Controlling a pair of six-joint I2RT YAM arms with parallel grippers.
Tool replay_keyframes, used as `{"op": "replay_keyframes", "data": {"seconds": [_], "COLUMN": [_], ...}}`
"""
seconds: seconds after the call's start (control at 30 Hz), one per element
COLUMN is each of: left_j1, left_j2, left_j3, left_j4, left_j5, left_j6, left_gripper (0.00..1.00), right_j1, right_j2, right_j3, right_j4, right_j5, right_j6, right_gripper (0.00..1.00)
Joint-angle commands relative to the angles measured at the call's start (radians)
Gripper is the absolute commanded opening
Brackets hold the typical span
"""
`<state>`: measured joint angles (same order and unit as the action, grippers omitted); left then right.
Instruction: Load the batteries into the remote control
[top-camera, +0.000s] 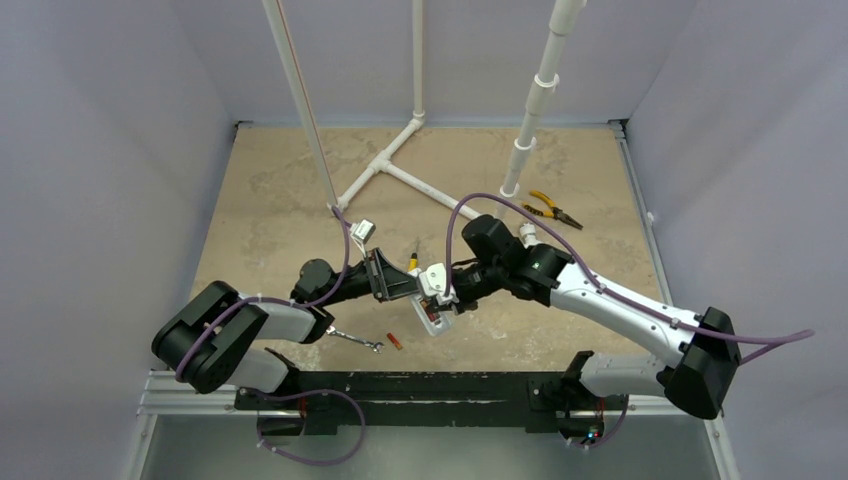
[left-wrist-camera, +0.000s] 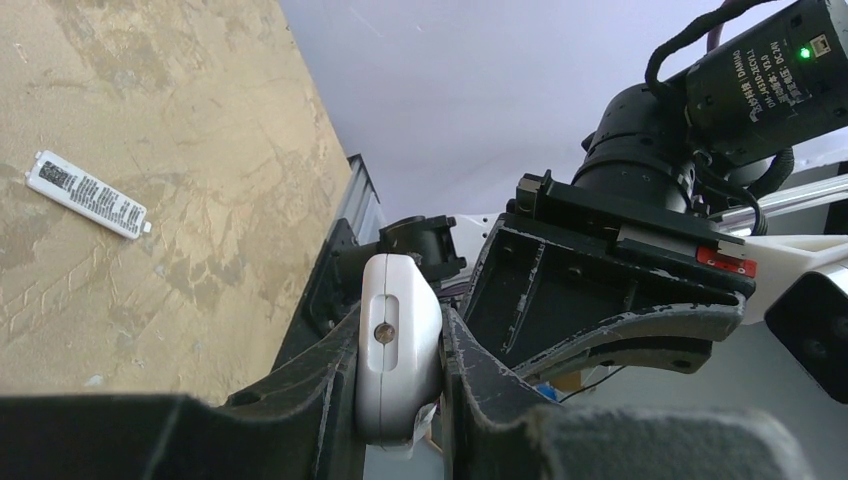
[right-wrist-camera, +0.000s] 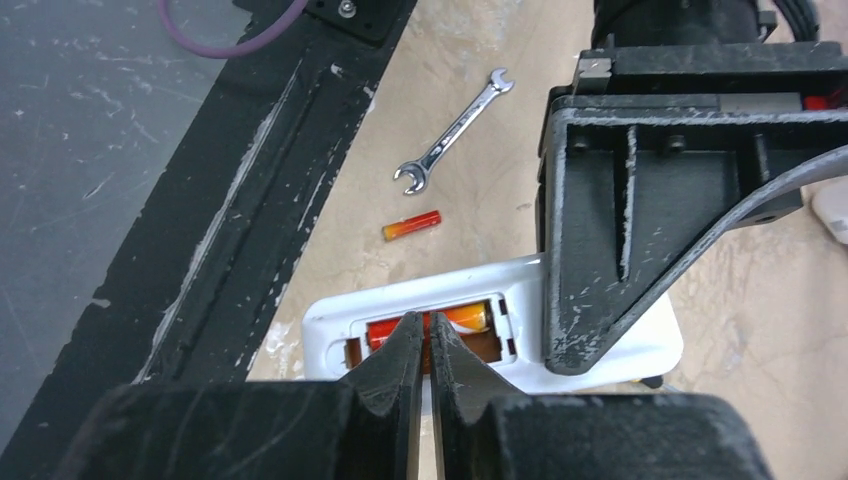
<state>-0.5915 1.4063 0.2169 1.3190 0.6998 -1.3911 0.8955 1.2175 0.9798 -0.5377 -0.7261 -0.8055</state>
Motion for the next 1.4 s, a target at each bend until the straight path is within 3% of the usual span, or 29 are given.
{"op": "replay_keyframes", "data": {"seconds": [0.0,0.3,0.47,0.63,0.8,0.93,1.17,1.37], "left_j1": [-0.007,-0.008,-0.007,0.012,0.064,0.088,0.116,0.256], "left_j2": [-0.005,0.008,0.024,0.01,-0.051,-0.192,-0.57,-0.651], "left_j3": [0.025,0.024,0.028,0.025,0.024,0.061,0.218,0.234], "left_j4": [0.105,0.104,0.105,0.105,0.046,-0.185,-0.929,-1.003], "left_j5": [-0.02,-0.034,-0.042,-0.052,-0.047,-0.047,-0.165,-0.091], "left_j6": [-0.01,-0.004,0.008,0.01,0.012,0.083,0.331,0.324], "left_gripper": [0.0,0.0,0.0,0.0,0.0,0.0,0.0,0.0], "right_j1": [0.0,0.0,-0.002,-0.022,-0.053,-0.062,-0.053,0.154], "right_j2": [0.008,-0.031,-0.16,-0.302,-0.363,-0.327,-0.251,-0.078], "right_j3": [0.015,-0.009,-0.121,-0.258,-0.301,-0.304,-0.427,-0.458], "right_j4": [0.096,0.135,0.383,0.709,0.713,0.565,0.602,0.737], "right_j5": [0.001,0.011,0.111,0.457,0.906,0.98,0.93,0.973], "right_j6": [0.02,0.032,0.167,0.449,0.653,0.744,0.941,1.015], "right_gripper": [0.04,0.01,0.05,0.29,0.41,0.42,0.41,0.46]}}
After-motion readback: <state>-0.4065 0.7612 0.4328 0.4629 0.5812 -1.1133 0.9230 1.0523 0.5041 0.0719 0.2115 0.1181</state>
